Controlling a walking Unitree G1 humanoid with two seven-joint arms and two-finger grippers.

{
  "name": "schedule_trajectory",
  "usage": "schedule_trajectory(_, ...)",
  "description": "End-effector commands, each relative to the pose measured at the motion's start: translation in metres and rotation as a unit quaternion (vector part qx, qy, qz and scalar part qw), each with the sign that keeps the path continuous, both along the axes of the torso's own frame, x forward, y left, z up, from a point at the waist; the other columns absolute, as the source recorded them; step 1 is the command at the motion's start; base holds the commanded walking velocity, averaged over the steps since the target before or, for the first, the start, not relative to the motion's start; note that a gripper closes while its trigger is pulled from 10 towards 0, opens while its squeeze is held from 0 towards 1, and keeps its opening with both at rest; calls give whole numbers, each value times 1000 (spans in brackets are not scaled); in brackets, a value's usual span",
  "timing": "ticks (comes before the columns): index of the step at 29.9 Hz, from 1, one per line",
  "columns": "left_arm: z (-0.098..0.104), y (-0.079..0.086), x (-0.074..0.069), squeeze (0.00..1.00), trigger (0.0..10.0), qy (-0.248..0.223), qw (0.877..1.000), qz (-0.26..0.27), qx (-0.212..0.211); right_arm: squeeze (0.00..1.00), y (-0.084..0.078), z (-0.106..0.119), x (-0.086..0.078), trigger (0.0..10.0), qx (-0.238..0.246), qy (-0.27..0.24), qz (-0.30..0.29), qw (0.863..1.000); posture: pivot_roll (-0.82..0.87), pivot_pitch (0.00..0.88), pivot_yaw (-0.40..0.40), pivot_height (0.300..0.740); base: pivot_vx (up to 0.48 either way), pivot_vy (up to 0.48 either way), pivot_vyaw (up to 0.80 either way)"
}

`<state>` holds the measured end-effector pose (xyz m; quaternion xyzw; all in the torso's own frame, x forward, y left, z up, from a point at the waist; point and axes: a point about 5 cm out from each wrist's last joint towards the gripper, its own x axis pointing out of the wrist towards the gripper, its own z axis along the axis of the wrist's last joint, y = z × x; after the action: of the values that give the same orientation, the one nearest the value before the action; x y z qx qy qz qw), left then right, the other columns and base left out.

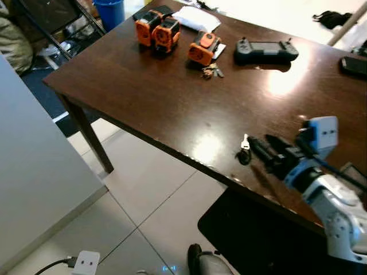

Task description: Hang keys on a hook

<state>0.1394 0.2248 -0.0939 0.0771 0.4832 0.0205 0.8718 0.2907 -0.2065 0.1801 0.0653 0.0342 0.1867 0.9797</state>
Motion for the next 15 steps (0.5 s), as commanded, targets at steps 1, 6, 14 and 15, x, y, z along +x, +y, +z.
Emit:
schedule_trajectory(1,-4,1,-11,0,10000,21,1000,-2,3,0,-3,-9,-1,10000,-5,21,-16,1000,-118,150,83,740,0,0,0)
schedule_trajectory(6,-4,1,-12,0,10000,22,1000,-5,3,0,6,-26,6,10000,-22,75,-36,996,-122,146,79,740,0,0,0)
schedule_trajectory(14,-4,0,-11,0,10000,22,1000,-8,3,0,2,-29,6,10000,-34,99,-47,993,-120,142,77,740,0,0,0)
schedule_trajectory(15,-4,0,-11,0,10000,22,1000,-9,4,0,2,-29,6,10000,-36,101,-48,993,-120,142,77,740,0,0,0)
